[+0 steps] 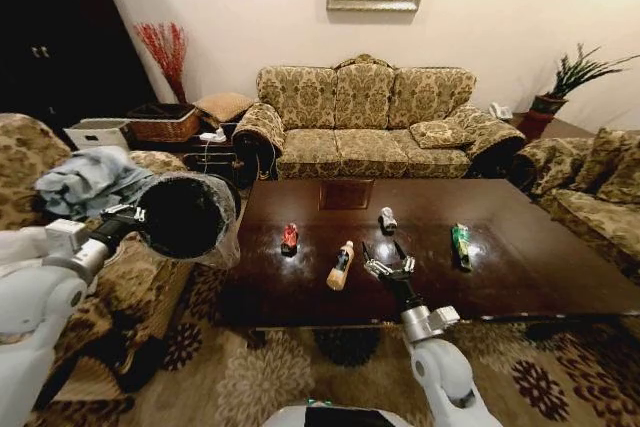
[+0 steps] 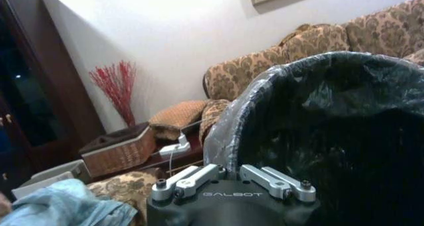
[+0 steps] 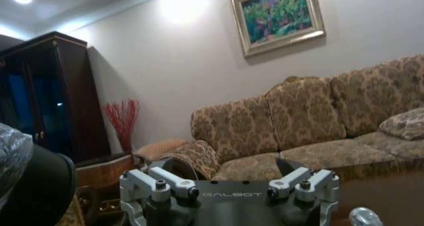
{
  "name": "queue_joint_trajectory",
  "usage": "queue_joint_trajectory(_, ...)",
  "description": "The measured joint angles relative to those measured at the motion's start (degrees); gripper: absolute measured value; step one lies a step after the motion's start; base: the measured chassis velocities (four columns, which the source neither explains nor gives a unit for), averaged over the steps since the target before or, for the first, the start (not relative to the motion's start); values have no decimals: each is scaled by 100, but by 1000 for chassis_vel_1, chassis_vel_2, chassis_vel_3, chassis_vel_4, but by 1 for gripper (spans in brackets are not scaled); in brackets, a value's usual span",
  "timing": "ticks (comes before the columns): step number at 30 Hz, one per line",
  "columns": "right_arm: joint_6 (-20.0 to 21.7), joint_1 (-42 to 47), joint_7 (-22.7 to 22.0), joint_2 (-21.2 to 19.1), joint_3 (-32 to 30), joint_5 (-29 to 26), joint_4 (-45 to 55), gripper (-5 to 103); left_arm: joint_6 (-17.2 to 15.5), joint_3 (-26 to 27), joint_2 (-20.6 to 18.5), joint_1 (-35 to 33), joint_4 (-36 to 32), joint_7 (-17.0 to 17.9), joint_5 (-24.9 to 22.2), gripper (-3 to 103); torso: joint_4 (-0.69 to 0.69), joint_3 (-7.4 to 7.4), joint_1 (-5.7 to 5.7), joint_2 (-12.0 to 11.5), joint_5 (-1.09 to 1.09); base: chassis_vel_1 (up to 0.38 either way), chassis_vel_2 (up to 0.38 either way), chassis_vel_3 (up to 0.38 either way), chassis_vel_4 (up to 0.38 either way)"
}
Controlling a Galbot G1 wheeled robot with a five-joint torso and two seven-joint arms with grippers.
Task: Move to the front of the table and place the trash on the table into the trash bin.
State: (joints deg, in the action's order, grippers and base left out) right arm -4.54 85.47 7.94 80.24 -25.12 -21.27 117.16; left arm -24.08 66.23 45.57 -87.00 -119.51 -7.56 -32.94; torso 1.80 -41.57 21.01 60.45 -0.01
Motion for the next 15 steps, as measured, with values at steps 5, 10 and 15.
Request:
queue_joint_trajectory(5, 3, -7, -4, -1, 8, -4, -10, 100, 0, -3, -3, -2, 1, 0, 3, 0, 1, -1, 2, -1, -1, -71, 92, 27, -36)
queue_joint_trajectory(10, 5, 1, -5, -3, 8, -6, -10, 100, 0, -4, -3, -3, 1, -3, 4, 0, 4, 6, -15, 4, 1, 0, 0, 0, 0)
queue_joint_trajectory(15, 5, 4, -6, -4, 7, -8, -9, 100, 0, -3, -5, -4, 1, -5, 4, 0, 4, 5, -14, 5, 1, 28, -31, -29, 32)
